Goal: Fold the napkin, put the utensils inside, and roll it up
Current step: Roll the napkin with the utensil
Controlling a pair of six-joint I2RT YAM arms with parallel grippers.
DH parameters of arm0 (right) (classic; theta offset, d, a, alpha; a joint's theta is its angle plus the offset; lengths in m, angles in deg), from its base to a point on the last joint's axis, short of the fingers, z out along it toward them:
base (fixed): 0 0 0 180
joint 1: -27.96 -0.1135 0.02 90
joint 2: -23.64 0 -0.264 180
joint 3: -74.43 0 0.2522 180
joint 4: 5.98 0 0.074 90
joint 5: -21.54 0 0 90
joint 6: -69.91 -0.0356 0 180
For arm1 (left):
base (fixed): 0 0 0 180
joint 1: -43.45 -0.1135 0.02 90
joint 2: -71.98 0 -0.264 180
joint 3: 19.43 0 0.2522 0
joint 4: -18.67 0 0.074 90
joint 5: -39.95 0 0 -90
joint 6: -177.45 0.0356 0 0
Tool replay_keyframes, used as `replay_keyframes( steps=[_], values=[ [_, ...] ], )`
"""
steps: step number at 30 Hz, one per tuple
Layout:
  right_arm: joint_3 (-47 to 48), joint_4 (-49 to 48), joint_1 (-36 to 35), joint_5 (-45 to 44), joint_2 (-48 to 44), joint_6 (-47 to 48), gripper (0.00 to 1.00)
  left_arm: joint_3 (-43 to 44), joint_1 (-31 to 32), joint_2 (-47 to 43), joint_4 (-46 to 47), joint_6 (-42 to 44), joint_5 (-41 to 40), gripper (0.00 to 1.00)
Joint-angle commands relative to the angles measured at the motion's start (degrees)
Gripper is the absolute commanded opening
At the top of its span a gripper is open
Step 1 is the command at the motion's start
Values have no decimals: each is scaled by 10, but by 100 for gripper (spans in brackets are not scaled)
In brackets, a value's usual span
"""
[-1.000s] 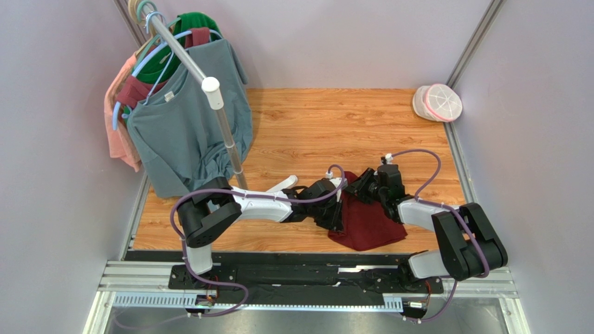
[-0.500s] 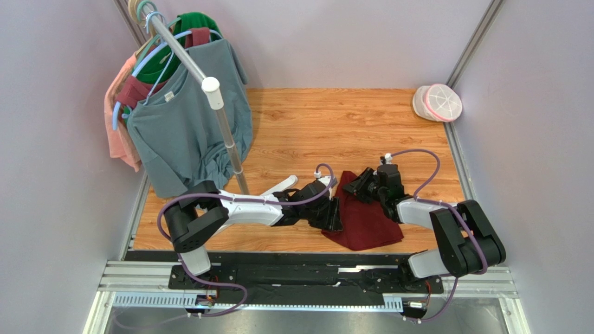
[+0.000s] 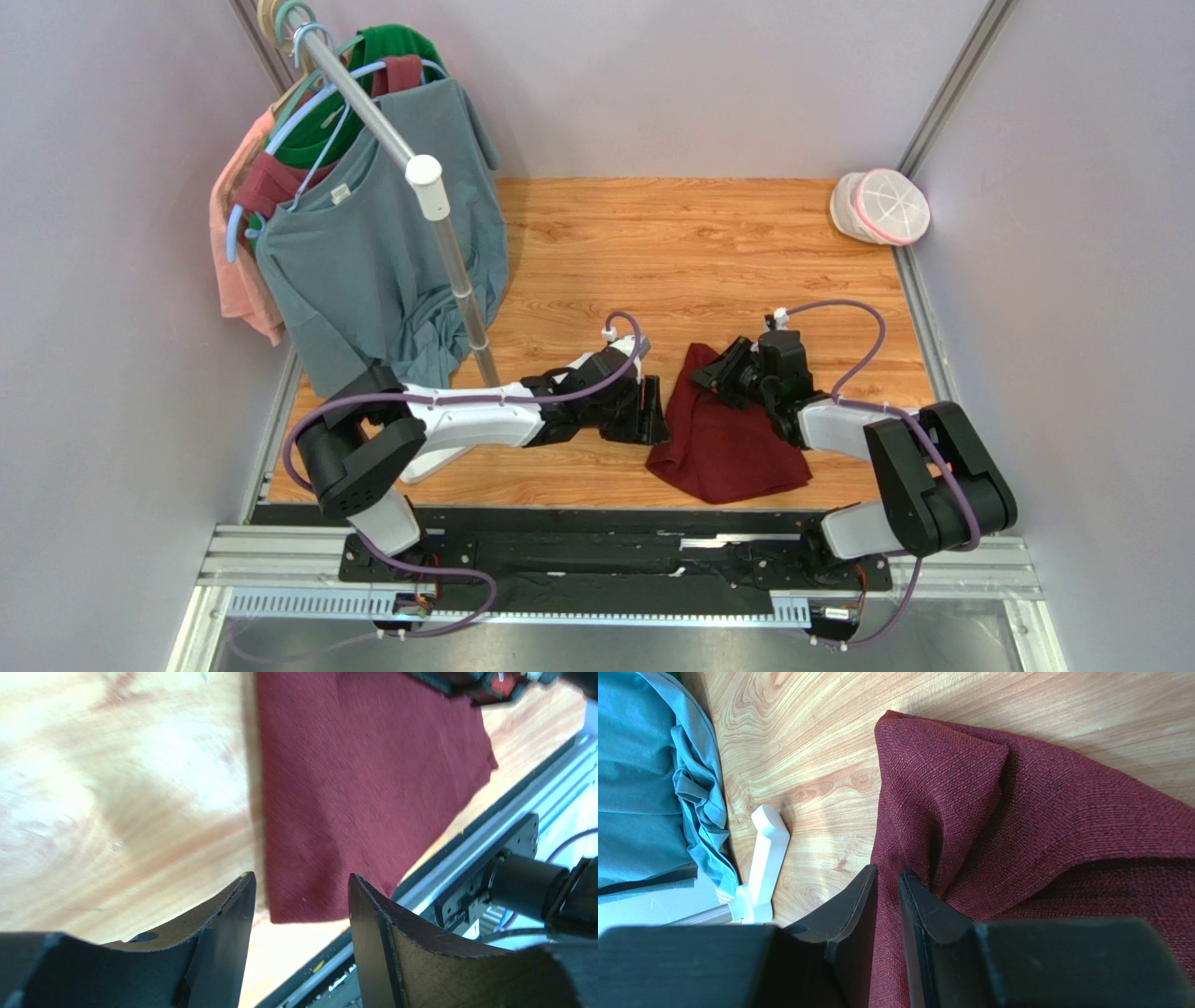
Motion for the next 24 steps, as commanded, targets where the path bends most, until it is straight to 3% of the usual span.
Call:
replay_keyframes(
  steps=[1, 7, 19, 24],
  values=[
    [-22, 86, 3, -59, 29, 27, 27, -6, -7, 14, 47, 4, 29, 62],
    [-21, 85, 4, -57, 33, 27, 26, -25, -8, 44, 130, -31, 69, 64],
    [-20, 84, 4, -51, 29, 25, 27, -28, -8, 101, 155, -68, 76, 61],
    [-21, 83, 3, -51, 30, 27, 27, -27, -8, 120, 170, -77, 83, 49]
  ],
)
